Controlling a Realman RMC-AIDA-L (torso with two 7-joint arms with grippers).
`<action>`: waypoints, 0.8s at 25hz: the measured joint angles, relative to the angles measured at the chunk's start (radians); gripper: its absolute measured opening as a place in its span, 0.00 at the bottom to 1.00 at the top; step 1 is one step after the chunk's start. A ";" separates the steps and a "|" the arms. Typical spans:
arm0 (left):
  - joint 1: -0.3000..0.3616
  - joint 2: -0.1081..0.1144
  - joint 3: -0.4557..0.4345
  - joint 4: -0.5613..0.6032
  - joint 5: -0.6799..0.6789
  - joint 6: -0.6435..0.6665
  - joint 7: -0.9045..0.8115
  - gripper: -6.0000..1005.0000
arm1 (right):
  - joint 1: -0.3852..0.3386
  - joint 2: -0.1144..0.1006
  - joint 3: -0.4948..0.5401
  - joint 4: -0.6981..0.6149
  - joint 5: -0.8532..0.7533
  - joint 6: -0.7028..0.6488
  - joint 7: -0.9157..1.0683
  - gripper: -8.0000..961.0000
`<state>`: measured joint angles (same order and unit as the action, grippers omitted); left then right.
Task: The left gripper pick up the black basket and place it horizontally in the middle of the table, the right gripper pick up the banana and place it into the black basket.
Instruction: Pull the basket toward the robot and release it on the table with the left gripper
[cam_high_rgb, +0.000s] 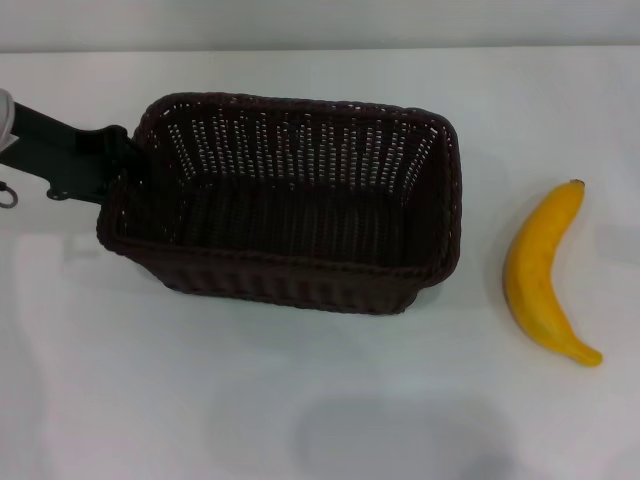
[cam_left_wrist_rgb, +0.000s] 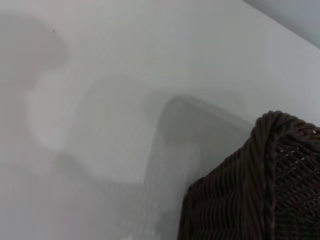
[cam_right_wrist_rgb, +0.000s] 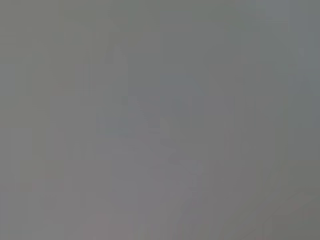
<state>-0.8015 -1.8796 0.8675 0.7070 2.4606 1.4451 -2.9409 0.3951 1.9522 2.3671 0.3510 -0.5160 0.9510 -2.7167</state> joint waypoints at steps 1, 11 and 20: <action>0.001 -0.001 -0.005 0.000 -0.001 0.000 0.001 0.23 | 0.001 0.000 0.000 0.000 -0.001 0.000 0.000 0.89; 0.001 0.003 -0.027 -0.011 -0.045 0.011 0.005 0.50 | 0.000 0.001 0.000 0.011 -0.004 -0.001 0.000 0.89; 0.030 0.035 -0.123 -0.001 -0.132 0.080 0.064 0.83 | -0.020 0.008 -0.003 0.038 -0.004 -0.008 0.009 0.89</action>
<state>-0.7720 -1.8444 0.7443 0.7060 2.3285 1.5248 -2.8768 0.3752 1.9600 2.3637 0.3891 -0.5201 0.9433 -2.7080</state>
